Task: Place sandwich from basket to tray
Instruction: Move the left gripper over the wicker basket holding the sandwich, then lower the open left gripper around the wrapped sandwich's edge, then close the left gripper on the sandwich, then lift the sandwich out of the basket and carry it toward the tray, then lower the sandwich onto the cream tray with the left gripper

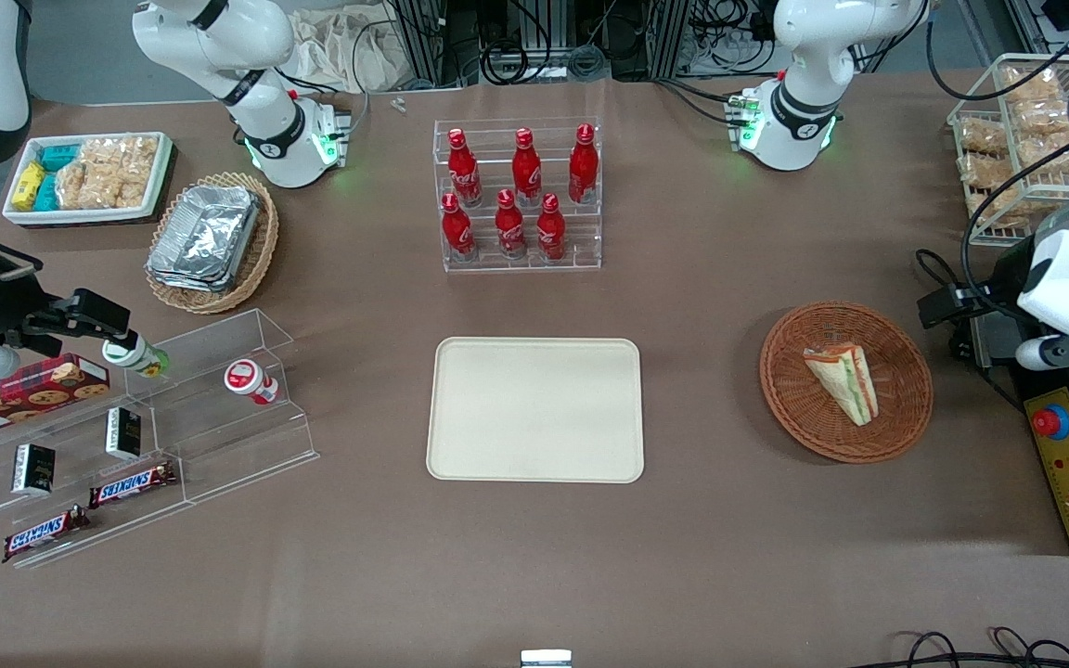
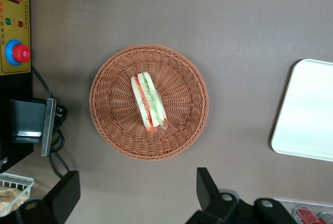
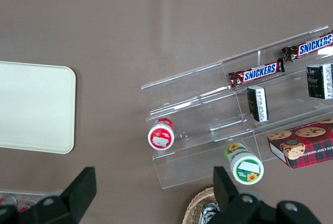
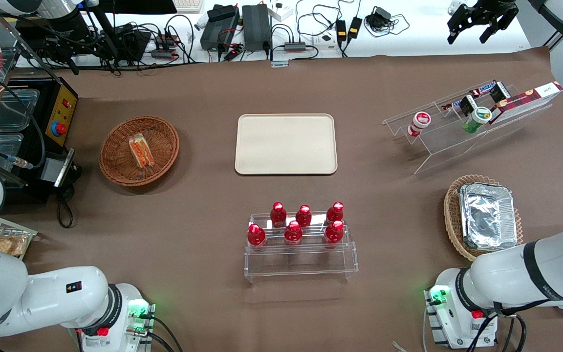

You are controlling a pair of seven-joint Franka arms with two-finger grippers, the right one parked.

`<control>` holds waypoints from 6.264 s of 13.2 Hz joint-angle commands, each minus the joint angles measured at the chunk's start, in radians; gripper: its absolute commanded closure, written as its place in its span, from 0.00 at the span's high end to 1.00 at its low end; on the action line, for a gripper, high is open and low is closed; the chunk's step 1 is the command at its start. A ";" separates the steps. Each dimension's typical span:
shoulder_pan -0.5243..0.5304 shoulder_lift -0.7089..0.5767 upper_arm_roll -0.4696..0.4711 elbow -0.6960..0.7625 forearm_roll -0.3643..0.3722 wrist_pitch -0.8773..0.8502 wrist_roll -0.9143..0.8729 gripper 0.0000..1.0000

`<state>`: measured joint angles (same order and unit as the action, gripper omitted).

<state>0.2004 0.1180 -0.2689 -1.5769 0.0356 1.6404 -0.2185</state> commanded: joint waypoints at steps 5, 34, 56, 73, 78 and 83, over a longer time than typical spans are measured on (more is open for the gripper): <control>0.007 -0.089 0.027 -0.434 0.007 0.439 -0.194 0.99; 0.007 0.154 0.039 -0.631 -0.010 0.869 -0.331 0.41; -0.053 0.182 -0.357 0.001 0.006 0.125 -0.253 0.00; -0.277 0.660 -0.345 0.046 0.250 0.593 -0.360 0.00; -0.272 0.689 -0.331 0.049 0.241 0.662 -0.363 0.00; -0.266 0.686 -0.331 0.051 0.240 0.664 -0.363 0.99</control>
<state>-0.0636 0.7940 -0.5978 -1.5522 0.2613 2.3017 -0.5620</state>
